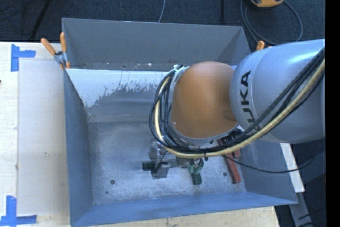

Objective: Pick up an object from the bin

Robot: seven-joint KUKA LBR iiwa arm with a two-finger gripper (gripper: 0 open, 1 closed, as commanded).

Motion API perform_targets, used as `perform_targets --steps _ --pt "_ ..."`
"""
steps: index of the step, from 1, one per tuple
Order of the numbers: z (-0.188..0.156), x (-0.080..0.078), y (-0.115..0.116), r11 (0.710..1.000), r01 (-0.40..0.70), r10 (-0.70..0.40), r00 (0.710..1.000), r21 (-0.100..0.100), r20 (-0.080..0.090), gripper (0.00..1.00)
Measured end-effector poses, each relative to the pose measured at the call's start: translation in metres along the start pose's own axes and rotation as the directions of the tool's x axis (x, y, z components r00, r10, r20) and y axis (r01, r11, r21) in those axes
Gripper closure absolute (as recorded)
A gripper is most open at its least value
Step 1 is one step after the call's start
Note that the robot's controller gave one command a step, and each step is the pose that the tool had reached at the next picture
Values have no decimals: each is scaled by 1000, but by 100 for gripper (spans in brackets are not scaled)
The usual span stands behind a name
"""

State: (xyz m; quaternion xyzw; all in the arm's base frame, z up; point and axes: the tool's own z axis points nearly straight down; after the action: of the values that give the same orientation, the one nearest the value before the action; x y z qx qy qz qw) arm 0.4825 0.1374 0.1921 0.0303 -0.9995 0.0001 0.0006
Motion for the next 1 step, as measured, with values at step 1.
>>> perform_targets --steps 1 --pt "0 0 0 1000 -1 1 1000 0 0 100"
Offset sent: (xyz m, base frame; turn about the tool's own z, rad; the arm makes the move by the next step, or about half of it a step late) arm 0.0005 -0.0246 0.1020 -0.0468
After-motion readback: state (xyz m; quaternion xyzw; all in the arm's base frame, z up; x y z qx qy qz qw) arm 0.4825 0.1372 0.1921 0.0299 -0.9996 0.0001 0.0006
